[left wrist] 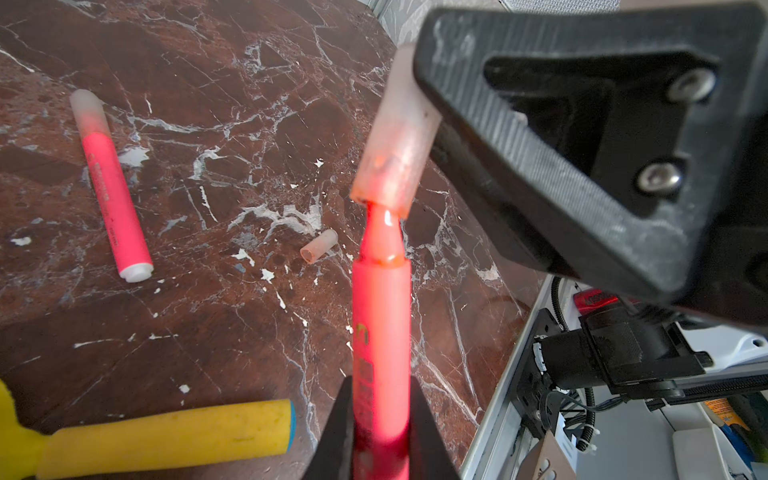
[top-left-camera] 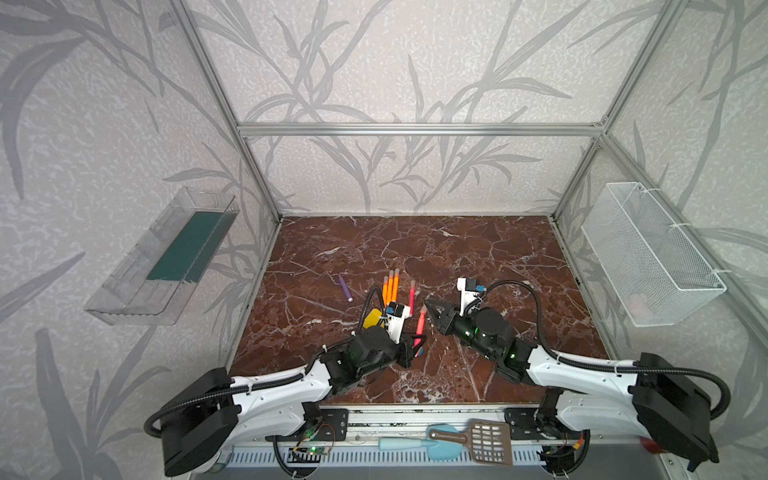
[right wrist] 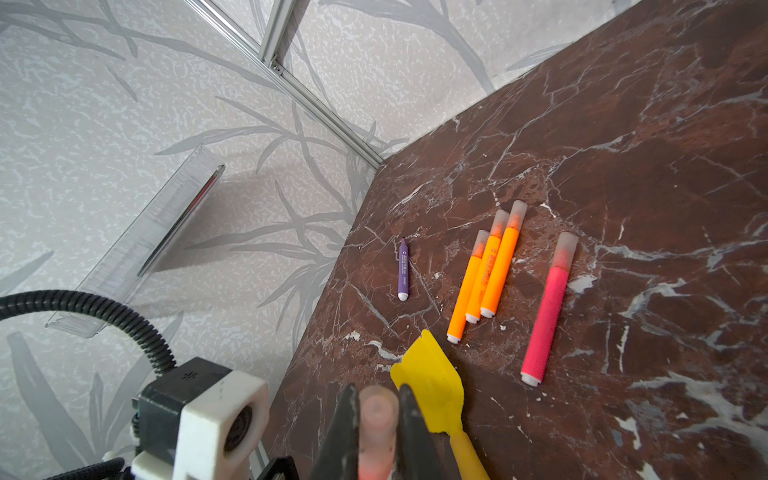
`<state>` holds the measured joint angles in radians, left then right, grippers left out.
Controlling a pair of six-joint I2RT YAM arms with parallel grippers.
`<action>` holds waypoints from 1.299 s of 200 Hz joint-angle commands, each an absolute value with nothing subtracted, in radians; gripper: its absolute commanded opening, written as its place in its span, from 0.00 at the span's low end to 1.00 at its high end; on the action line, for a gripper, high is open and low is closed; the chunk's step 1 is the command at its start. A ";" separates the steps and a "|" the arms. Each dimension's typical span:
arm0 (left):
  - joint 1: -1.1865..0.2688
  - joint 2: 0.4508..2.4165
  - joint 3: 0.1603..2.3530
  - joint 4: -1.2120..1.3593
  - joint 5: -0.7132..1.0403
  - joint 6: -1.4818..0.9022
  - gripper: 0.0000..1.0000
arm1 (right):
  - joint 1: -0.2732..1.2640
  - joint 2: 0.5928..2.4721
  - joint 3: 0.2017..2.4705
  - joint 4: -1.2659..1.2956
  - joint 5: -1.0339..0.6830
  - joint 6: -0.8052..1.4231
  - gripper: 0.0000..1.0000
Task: Insert the pens into the pen caps
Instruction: 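Lower the held cap onto the pink marker tip with the right gripper, then push the cap down onto the marker with the right gripper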
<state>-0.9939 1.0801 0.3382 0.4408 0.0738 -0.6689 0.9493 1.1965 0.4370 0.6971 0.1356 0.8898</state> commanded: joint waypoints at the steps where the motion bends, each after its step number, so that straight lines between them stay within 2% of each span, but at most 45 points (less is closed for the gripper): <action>1: -0.984 1.086 0.369 0.488 0.053 -0.661 0.00 | 0.973 1.216 0.471 0.648 0.076 0.884 0.00; 83: -0.986 1.029 0.345 0.488 0.054 -0.640 0.00 | 0.937 1.310 0.563 0.529 -0.015 0.865 0.00; 128: -0.985 0.987 0.324 0.480 0.032 -0.641 0.00 | 0.935 1.271 0.552 0.451 -0.012 0.844 0.24; 210: -0.985 0.936 0.310 0.447 0.015 -0.640 0.00 | 0.934 1.122 0.490 0.368 0.109 0.823 0.30; 260: -0.985 0.946 0.314 0.453 0.016 -0.636 0.00 | 0.934 1.044 0.473 0.348 0.101 0.809 0.35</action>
<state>-0.9874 0.9485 0.3099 0.4198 0.0319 -0.6464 0.9348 1.0760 0.4808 0.3744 0.0792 0.8330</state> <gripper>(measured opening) 0.156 0.339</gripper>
